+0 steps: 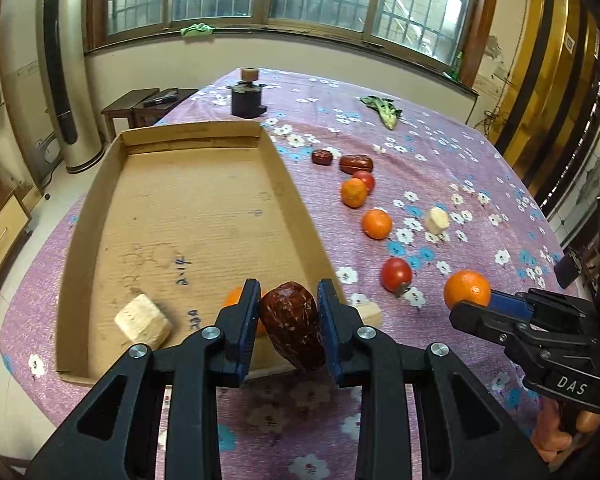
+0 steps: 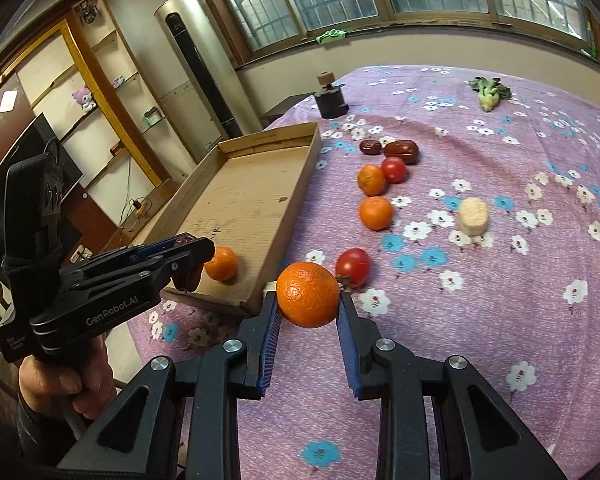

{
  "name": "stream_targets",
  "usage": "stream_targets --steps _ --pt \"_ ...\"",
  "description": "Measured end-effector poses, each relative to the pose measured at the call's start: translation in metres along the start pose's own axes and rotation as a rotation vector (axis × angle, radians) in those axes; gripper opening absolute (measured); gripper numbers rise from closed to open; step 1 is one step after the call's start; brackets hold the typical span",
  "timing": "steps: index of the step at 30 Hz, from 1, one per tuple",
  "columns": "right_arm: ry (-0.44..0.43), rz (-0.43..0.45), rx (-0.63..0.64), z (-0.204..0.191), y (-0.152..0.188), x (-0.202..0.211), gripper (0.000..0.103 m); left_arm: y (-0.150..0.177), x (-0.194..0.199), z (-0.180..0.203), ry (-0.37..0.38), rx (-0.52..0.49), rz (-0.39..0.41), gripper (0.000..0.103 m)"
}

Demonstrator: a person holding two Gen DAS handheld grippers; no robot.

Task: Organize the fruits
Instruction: 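Lower the date and orange into the cardboard tray and open both grippers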

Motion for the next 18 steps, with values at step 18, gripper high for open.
stream_targets --steps 18 --pt "-0.044 -0.021 0.053 -0.03 -0.014 -0.025 0.028 -0.001 -0.003 -0.033 -0.034 0.05 -0.002 0.027"
Point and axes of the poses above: each gripper's, at about its wrist camera, not at the fingertips, and x roughly against the way its jaws point, z to its right, y to its underside, the point moved 1 cm from there along -x, roughly the way its jaws point, and after that the axes turned 2 degrees about -y, right-handed, at the moved point
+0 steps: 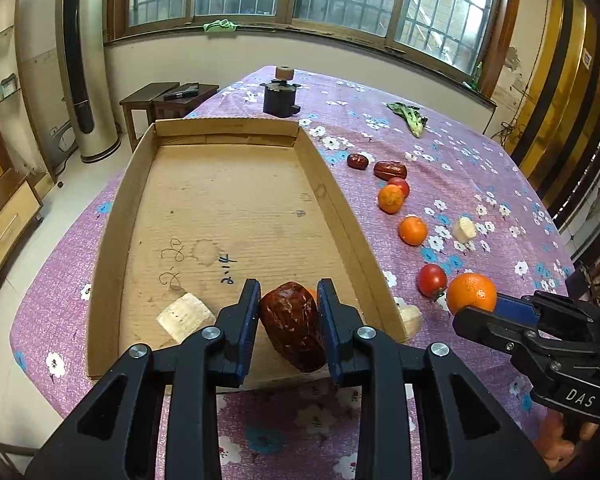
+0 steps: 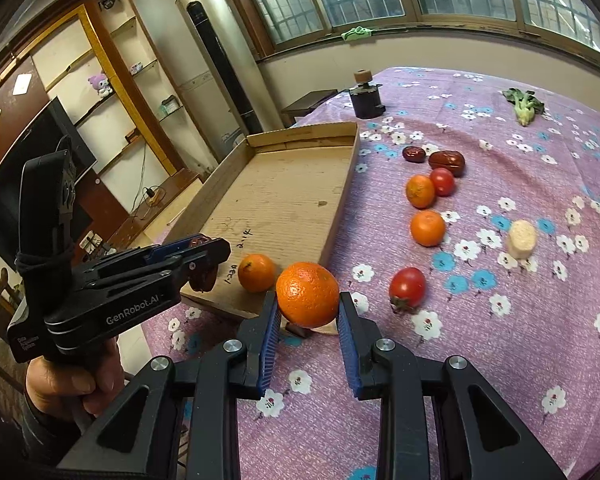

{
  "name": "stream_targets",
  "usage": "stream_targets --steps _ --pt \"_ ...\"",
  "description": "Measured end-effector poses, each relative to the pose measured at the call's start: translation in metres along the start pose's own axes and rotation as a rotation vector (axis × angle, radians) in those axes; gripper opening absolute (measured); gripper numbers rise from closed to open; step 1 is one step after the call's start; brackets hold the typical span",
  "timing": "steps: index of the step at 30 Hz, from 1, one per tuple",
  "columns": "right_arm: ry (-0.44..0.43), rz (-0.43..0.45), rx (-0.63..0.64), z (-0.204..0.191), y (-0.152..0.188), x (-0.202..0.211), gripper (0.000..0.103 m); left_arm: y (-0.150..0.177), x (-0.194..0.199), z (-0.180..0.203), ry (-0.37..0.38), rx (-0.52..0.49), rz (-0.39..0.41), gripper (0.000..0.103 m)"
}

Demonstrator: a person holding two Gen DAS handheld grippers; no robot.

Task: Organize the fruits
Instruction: 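Lower the date and orange into the cardboard tray and open both grippers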

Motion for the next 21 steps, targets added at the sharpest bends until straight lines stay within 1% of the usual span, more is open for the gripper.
stream_targets --steps 4,11,16,21 --pt "-0.01 -0.011 0.011 -0.004 -0.003 -0.007 0.028 -0.004 -0.002 -0.01 -0.005 0.013 -0.003 0.027" --pt "-0.047 -0.02 0.054 -0.02 -0.023 -0.03 0.028 -0.028 -0.011 -0.052 -0.036 0.097 0.004 0.027" --pt "-0.055 -0.047 0.062 -0.026 -0.043 -0.066 0.028 -0.038 -0.028 -0.068 -0.066 0.131 -0.027 0.027" --pt "-0.043 -0.091 0.083 -0.027 -0.052 -0.096 0.028 -0.037 -0.044 -0.07 -0.094 0.124 -0.062 0.027"
Point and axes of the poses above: each gripper's, at about its wrist camera, not at the fingertips, and x roughly against the way its jaws point, z to its right, y to its underside, the point moved 1 cm from there along -x, roughly the way its jaws point, and after that the axes turned 2 degrees about -y, right-handed, at the moved point
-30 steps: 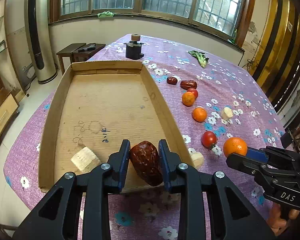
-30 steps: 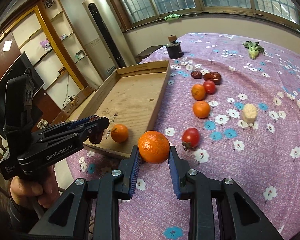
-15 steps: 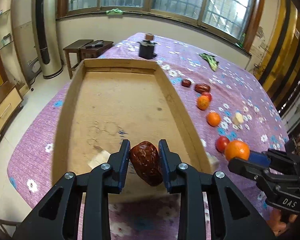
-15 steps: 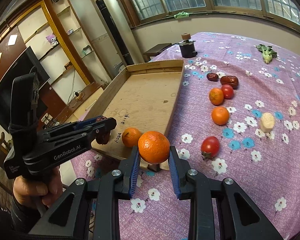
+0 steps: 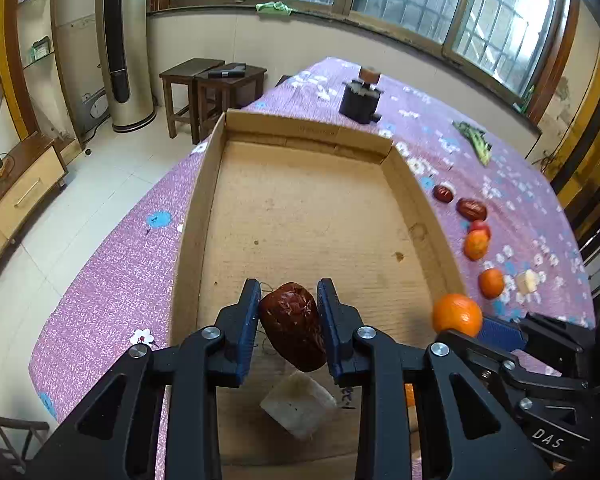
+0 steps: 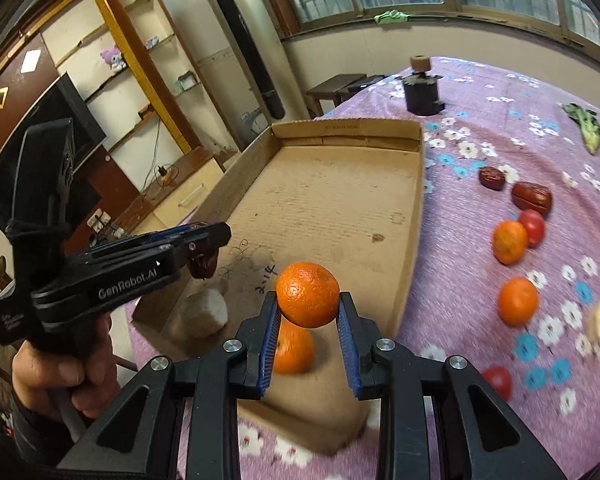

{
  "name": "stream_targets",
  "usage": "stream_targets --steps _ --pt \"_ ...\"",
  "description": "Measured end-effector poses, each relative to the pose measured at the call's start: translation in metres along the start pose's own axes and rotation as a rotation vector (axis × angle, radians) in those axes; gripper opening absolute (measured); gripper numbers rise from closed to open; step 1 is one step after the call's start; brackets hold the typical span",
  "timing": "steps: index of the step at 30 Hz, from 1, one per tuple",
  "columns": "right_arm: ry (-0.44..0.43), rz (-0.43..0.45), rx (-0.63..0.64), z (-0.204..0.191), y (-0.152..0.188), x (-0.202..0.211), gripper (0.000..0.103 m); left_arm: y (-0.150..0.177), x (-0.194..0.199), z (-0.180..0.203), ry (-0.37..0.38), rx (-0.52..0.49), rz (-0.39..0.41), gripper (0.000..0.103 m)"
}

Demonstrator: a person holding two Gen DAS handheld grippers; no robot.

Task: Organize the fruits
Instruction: 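Lower the date and orange into the cardboard tray and open both grippers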

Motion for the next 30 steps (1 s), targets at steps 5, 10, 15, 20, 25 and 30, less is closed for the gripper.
stream_targets --steps 5,10,15,20,25,30 --pt "0.024 -0.049 0.031 -0.003 -0.005 -0.022 0.028 0.003 -0.013 0.004 -0.018 -0.017 -0.037 0.027" --pt "0.05 -0.082 0.047 -0.003 -0.006 -0.036 0.029 0.007 -0.021 0.006 -0.04 -0.032 -0.061 0.027" --pt "0.072 -0.094 0.057 -0.002 -0.004 -0.04 0.032 0.011 -0.022 0.007 -0.062 -0.024 -0.072 0.027" --pt "0.076 -0.082 0.06 -0.003 -0.002 -0.033 0.034 0.011 -0.009 0.003 -0.073 -0.012 -0.039 0.04" --pt "0.055 -0.037 0.052 -0.005 0.002 -0.01 0.036 0.011 0.007 0.001 -0.067 0.009 -0.002 0.041" --pt "0.046 0.039 0.018 0.001 0.011 0.032 0.038 0.015 0.021 0.005 -0.044 0.016 0.013 0.041"
Point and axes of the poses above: each gripper's, at about its wrist camera, not at the fingertips, and x roughly against the way its jaws point, z to its right, y to its underside, the point moved 1 cm from there along -x, roughly the way its jaws point, and after that the axes turned 2 degrees about -y, right-handed, at the moved point
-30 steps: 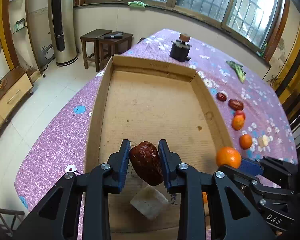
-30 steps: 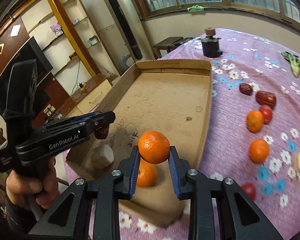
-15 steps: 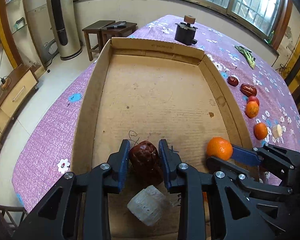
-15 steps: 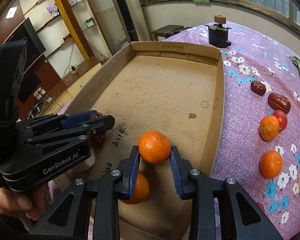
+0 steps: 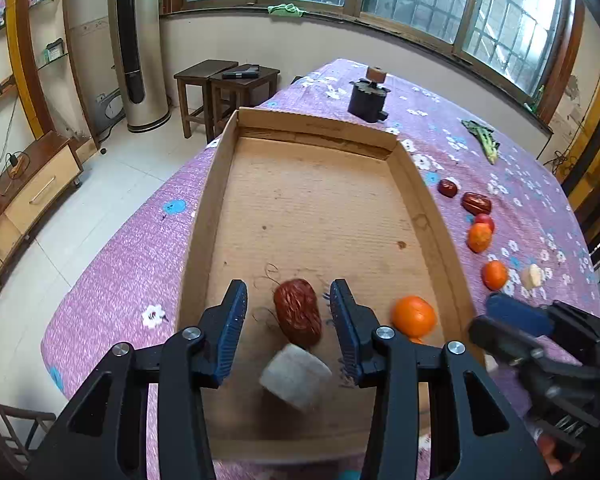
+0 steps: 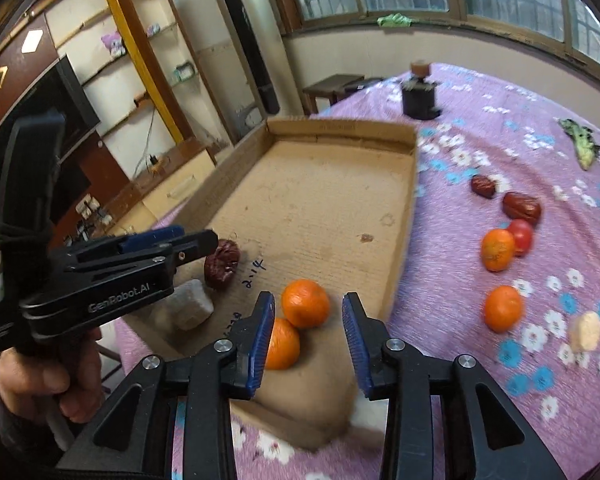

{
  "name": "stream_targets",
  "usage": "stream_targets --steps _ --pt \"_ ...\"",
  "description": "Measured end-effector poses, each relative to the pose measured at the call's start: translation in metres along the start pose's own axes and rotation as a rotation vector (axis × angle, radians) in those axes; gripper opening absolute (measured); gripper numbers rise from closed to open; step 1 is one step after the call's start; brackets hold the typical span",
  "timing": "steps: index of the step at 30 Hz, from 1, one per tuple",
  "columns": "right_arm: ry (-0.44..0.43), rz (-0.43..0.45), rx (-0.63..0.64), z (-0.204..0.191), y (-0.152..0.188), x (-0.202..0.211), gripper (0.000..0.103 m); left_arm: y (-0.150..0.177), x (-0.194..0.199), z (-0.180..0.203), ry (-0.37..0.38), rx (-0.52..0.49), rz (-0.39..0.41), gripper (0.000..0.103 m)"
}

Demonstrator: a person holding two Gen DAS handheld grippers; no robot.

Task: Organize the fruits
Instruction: 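Lower the date and orange into the cardboard tray and open both grippers, then grasp the red tomato with the left gripper while the right gripper grasps the round bun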

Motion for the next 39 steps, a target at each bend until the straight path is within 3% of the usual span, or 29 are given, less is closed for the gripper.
stream_targets --steps 4,13,21,30,39 --pt "0.032 0.054 -0.072 0.026 0.016 0.036 0.04 0.005 0.011 0.013 0.038 -0.016 0.006 0.041" --pt "0.128 0.072 -0.231 0.087 0.067 0.082 0.043 0.019 0.032 0.071 0.165 -0.122 0.013 0.041" --pt "0.136 0.074 -0.263 0.1 0.087 0.094 0.043 0.039 0.044 0.12 0.272 -0.22 -0.013 0.041" --pt "0.147 0.095 -0.261 0.103 0.087 0.1 0.043 0.052 0.04 0.153 0.343 -0.283 -0.054 0.041" --pt "0.205 0.103 -0.243 0.133 0.061 0.089 0.043 0.06 0.024 0.185 0.392 -0.352 -0.099 0.041"
Point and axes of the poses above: each gripper's, at about its wrist camera, not at the fingertips, and x roughly against the way its jaws point, z to its right, y to its underside, the point moved 1 cm from there along -x, roughly the way its jaws point, and after that the axes turned 2 degrees about -y, right-handed, at the moved point
